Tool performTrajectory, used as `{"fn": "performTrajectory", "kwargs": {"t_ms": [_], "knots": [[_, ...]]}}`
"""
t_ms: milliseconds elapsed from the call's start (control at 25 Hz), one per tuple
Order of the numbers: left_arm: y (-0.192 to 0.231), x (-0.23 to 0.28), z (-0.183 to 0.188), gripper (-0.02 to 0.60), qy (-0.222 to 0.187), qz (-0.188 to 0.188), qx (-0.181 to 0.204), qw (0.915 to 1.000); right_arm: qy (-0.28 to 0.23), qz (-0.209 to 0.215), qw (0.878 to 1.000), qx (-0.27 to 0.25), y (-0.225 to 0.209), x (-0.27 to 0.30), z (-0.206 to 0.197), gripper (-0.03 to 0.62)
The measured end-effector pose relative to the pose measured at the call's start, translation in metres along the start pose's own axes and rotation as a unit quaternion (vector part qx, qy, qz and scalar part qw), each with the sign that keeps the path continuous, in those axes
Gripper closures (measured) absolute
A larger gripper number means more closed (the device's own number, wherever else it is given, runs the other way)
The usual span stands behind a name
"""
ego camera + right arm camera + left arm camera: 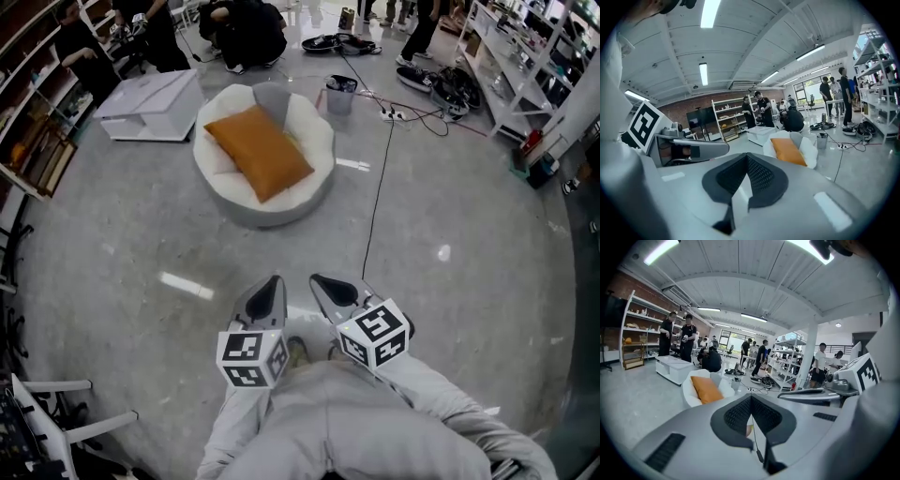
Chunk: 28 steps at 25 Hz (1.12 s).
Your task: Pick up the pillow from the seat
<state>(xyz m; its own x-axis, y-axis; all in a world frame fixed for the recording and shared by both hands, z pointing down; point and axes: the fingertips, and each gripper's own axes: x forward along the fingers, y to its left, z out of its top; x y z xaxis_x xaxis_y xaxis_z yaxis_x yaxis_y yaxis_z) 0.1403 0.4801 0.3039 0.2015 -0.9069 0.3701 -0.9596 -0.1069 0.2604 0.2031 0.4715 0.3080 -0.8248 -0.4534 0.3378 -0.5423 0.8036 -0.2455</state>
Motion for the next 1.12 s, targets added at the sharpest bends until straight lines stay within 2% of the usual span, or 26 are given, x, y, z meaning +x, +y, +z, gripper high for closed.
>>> {"fn": "performTrajectory", "kwargs": {"t_ms": [200,520,720,1120], "knots": [[0.015,-0.001,0.006,0.580,0.001,-0.007,0.011,0.9999,-0.001,-0.013,1.000,0.010,0.005,0.014,0.003,0.595],[0.043,-0.009,0.009,0.580,0.000,-0.024,0.012,0.9996,0.003,-0.010,1.000,0.007,0.029,0.044,0.000,0.595],[0.061,-0.015,0.007,0.580,0.003,-0.025,0.007,0.9997,0.004,-0.007,1.000,0.004,0.046,0.059,0.001,0.595],[0.086,-0.008,0.017,0.580,0.001,-0.020,0.000,0.9998,0.006,-0.002,1.000,0.008,0.051,0.084,0.011,0.595]]}}
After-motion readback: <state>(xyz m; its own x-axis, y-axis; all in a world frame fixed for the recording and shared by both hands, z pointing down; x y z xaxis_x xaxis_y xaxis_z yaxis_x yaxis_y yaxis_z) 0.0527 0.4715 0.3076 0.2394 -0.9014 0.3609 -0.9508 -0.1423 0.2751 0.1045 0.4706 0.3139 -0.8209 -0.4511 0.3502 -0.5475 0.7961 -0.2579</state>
